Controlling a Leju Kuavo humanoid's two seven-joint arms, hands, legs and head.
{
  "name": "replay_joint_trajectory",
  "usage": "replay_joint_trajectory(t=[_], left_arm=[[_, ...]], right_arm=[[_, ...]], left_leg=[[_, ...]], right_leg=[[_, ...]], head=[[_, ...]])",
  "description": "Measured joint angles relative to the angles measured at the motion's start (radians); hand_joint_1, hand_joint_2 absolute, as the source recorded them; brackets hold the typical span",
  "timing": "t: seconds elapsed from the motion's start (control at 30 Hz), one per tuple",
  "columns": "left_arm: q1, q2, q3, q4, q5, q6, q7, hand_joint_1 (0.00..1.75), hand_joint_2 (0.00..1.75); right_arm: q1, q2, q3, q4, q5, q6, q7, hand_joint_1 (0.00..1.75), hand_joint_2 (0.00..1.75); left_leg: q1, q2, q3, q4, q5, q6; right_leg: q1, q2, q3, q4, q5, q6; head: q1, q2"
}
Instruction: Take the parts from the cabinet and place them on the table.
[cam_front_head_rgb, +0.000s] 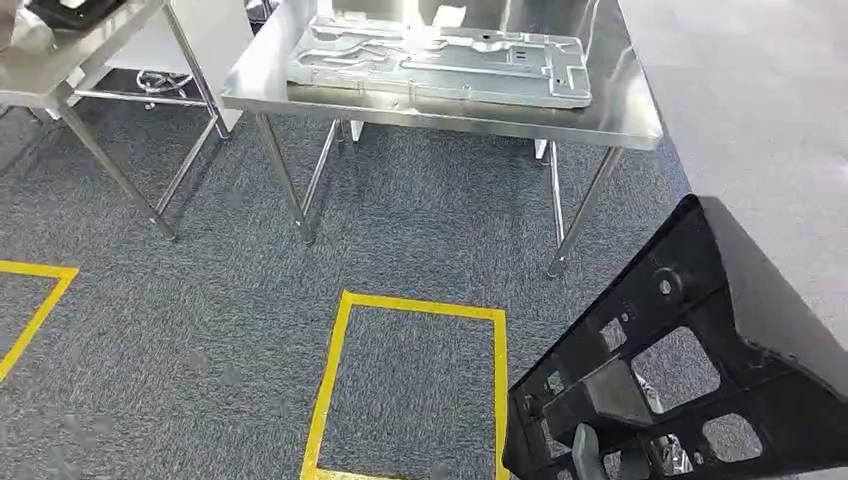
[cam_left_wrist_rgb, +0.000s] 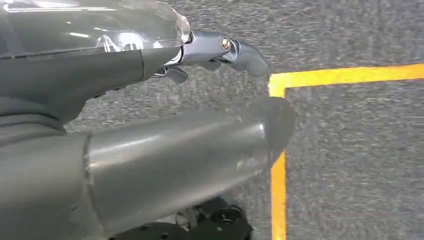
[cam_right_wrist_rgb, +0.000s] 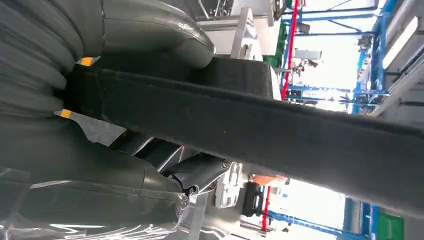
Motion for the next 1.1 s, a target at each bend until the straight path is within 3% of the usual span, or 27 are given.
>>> replay_joint_trajectory(t=[0.1,0.13,0.17,0.2,0.27,0.3,0.33,0.37,0.43,0.47,0.5,0.53,0.6,0.63,0.67,0.7,0.73,0.8,0.83,0.87,0.9,0.93,1.0,1.03,1.07,1.1], left_arm=[[-0.005,0.001,0.006,0.0,-0.006,-0.002,0.001,0.0,0.0],[-0.008,0.002,0.007,0.0,-0.009,-0.002,0.002,0.0,0.0],[-0.007,0.006,0.008,0.0,-0.009,-0.002,0.002,0.0,0.0],[-0.009,0.005,0.011,0.0,-0.009,-0.002,0.002,0.0,0.0],[-0.006,0.007,0.014,0.0,-0.01,-0.003,0.006,0.0,0.0],[-0.003,0.009,0.014,0.0,-0.011,-0.004,0.006,0.0,0.0],[0.0,0.01,0.014,0.0,-0.014,-0.005,0.006,0.0,0.0],[0.002,0.012,0.014,0.0,-0.021,-0.005,0.006,0.0,0.0],[0.002,0.015,0.014,0.0,-0.03,-0.005,0.006,0.0,0.0],[0.003,0.018,0.014,0.0,-0.032,-0.005,0.006,0.0,0.0],[0.0,0.018,0.014,0.002,-0.04,-0.006,0.005,0.0,0.0],[-0.005,0.018,0.013,0.002,-0.049,-0.006,0.006,0.0,0.0],[-0.011,0.021,0.011,0.006,-0.059,-0.006,0.006,0.0,0.0],[-0.016,0.021,0.01,0.008,-0.063,-0.006,0.006,0.0,0.0],[-0.017,0.021,0.007,0.01,-0.065,-0.006,0.005,0.0,0.0],[-0.017,0.022,0.005,0.011,-0.07,-0.006,0.005,0.0,0.0],[-0.019,0.023,0.002,0.014,-0.077,-0.007,0.005,0.0,0.0],[-0.022,0.025,-0.006,0.018,-0.083,-0.009,0.004,0.0,0.0],[-0.024,0.026,-0.011,0.021,-0.085,-0.011,0.004,0.0,0.0],[-0.026,0.027,-0.013,0.024,-0.087,-0.013,0.003,0.0,0.0],[-0.027,0.027,-0.015,0.026,-0.093,-0.014,0.003,0.0,0.0],[-0.028,0.027,-0.018,0.028,-0.093,-0.014,0.002,0.0,0.0],[-0.028,0.03,-0.023,0.032,-0.097,-0.016,0.002,0.0,0.0],[-0.028,0.033,-0.026,0.033,-0.097,-0.016,0.0,0.0,0.0],[-0.032,0.034,-0.031,0.034,-0.099,-0.017,0.0,0.0,0.0],[-0.037,0.037,-0.037,0.034,-0.101,-0.017,-0.001,0.0,0.0]], right_arm=[[0.001,0.001,0.0,0.0,0.02,-0.002,0.006,1.75,1.75],[0.001,0.003,-0.001,0.0,0.027,-0.005,0.009,1.75,1.75],[-0.001,0.004,-0.002,0.001,0.035,-0.008,0.013,1.75,1.75],[-0.006,0.007,-0.003,0.001,0.042,-0.014,0.022,1.75,1.75],[-0.016,0.015,-0.009,0.007,0.071,-0.032,0.046,1.75,1.75],[-0.018,0.019,-0.016,0.011,0.094,-0.047,0.063,1.75,1.75],[-0.02,0.024,-0.026,0.016,0.122,-0.064,0.088,1.75,1.75],[-0.026,0.027,-0.037,0.021,0.149,-0.081,0.11,1.75,1.75],[-0.049,0.034,-0.063,0.03,0.209,-0.127,0.153,1.75,1.75],[-0.065,0.037,-0.078,0.035,0.24,-0.157,0.171,1.75,1.75],[-0.087,0.04,-0.094,0.042,0.28,-0.195,0.184,1.75,1.75],[-0.113,0.043,-0.112,0.049,0.355,-0.249,0.199,1.75,1.75],[-0.169,0.047,-0.139,0.06,0.473,-0.324,0.229,1.75,1.75],[-0.197,0.047,-0.152,0.065,0.528,-0.35,0.249,1.75,1.75],[-0.222,0.047,-0.16,0.071,0.592,-0.361,0.271,1.75,1.75],[-0.251,0.045,-0.167,0.083,0.683,-0.374,0.3,1.75,1.75],[-0.287,0.038,-0.176,0.101,0.791,-0.379,0.331,1.75,1.75],[-0.361,0.022,-0.178,0.146,0.989,-0.372,0.393,1.75,1.75],[-0.397,0.01,-0.178,0.169,1.073,-0.362,0.416,1.75,1.75],[-0.435,0.002,-0.177,0.19,1.137,-0.354,0.434,1.75,1.75],[-0.461,-0.008,-0.175,0.21,1.179,-0.349,0.451,1.75,1.75],[-0.483,-0.016,-0.173,0.227,1.2,-0.348,0.463,1.75,1.75],[-0.516,-0.033,-0.164,0.252,1.262,-0.323,0.481,1.75,1.75],[-0.541,-0.045,-0.149,0.272,1.32,-0.288,0.497,1.75,1.75],[-0.567,-0.066,-0.132,0.281,1.35,-0.252,0.522,1.75,1.75],[-0.605,-0.107,-0.087,0.298,1.37,-0.211,0.571,1.75,1.75]], left_leg=[[0.003,0.009,0.019,-0.016,-0.009,-0.017],[0.001,0.013,0.034,-0.017,-0.019,-0.025],[0.0,-0.004,0.033,0.013,-0.023,-0.028],[0.002,-0.017,-0.001,0.076,-0.047,-0.028],[0.003,-0.027,-0.112,0.244,-0.1,-0.031],[0.003,-0.028,-0.163,0.306,-0.107,-0.032],[0.003,-0.028,-0.193,0.317,-0.079,-0.032],[0.002,-0.028,-0.197,0.279,-0.028,-0.029],[0.0,-0.028,-0.161,0.121,0.104,-0.02],[-0.002,-0.03,-0.143,0.069,0.131,-0.013],[-0.011,-0.03,-0.13,0.063,0.107,-0.01],[-0.012,-0.028,-0.12,0.052,0.087,0.001],[-0.012,-0.028,-0.111,0.036,0.076,0.015],[-0.007,-0.032,-0.092,0.027,0.073,0.021],[-0.004,-0.029,-0.074,0.013,0.068,0.027],[-0.002,-0.028,-0.059,0.002,0.062,0.032],[-0.001,-0.028,-0.044,-0.006,0.057,0.033],[0.0,-0.027,-0.015,-0.017,0.041,0.031],[0.001,-0.028,-0.001,-0.019,0.031,0.029],[0.002,-0.029,0.017,-0.019,0.017,0.026],[0.004,-0.032,0.035,-0.019,0.005,0.024],[0.006,-0.033,0.054,-0.02,-0.012,0.021],[0.004,-0.035,0.087,-0.016,-0.042,0.011],[0.001,-0.038,0.098,-0.025,-0.058,0.001],[0.002,-0.034,0.113,-0.04,-0.07,-0.006],[-0.001,-0.031,0.126,-0.018,-0.049,-0.015]], right_leg=[[0.005,0.011,0.003,-0.001,-0.011,-0.018],[-0.012,0.018,0.026,-0.02,-0.005,-0.026],[-0.01,0.018,0.046,-0.03,-0.011,-0.029],[-0.009,0.017,0.058,-0.033,-0.016,-0.036],[-0.007,0.023,0.073,-0.033,-0.035,-0.041],[-0.005,0.027,0.084,-0.032,-0.046,-0.043],[-0.004,0.032,0.097,-0.032,-0.056,-0.042],[-0.003,0.038,0.113,-0.032,-0.069,-0.041],[-0.003,0.043,0.15,-0.033,-0.096,-0.036],[-0.004,0.044,0.163,-0.034,-0.111,-0.032],[0.002,0.05,0.168,-0.033,-0.121,-0.022],[-0.001,0.052,0.171,-0.038,-0.125,-0.015],[-0.001,0.051,0.184,-0.032,-0.113,-0.002],[0.0,0.051,0.169,-0.001,-0.096,0.004],[-0.002,0.038,0.14,0.058,-0.079,0.009],[-0.002,0.033,0.093,0.129,-0.078,0.012],[-0.004,0.032,0.035,0.197,-0.097,0.017],[-0.011,0.029,-0.061,0.275,-0.167,0.023],[-0.013,0.027,-0.091,0.276,-0.193,0.027],[-0.014,0.025,-0.109,0.251,-0.193,0.026],[-0.015,0.023,-0.111,0.207,-0.17,0.026],[-0.016,0.022,-0.102,0.13,-0.101,0.024],[-0.013,0.008,-0.095,0.013,0.089,0.018],[-0.008,0.004,-0.088,0.026,0.056,0.009],[-0.006,0.008,-0.079,0.026,0.053,0.004],[-0.011,0.014,-0.072,0.019,0.05,-0.004]], head=[[0.001,0.0],[-0.001,0.0],[-0.003,0.0],[-0.014,0.0],[-0.016,0.0],[-0.016,0.0],[-0.018,0.0],[-0.019,0.0],[-0.02,0.0],[-0.019,0.0],[-0.016,0.0],[-0.015,0.0],[-0.016,0.0],[-0.015,0.0],[-0.013,0.0],[-0.008,0.0],[-0.008,0.0],[-0.009,0.0],[-0.009,0.0],[-0.008,0.0],[-0.008,0.0],[-0.008,0.0],[-0.005,0.0],[-0.002,0.0],[-0.005,0.0],[-0.005,0.0]])
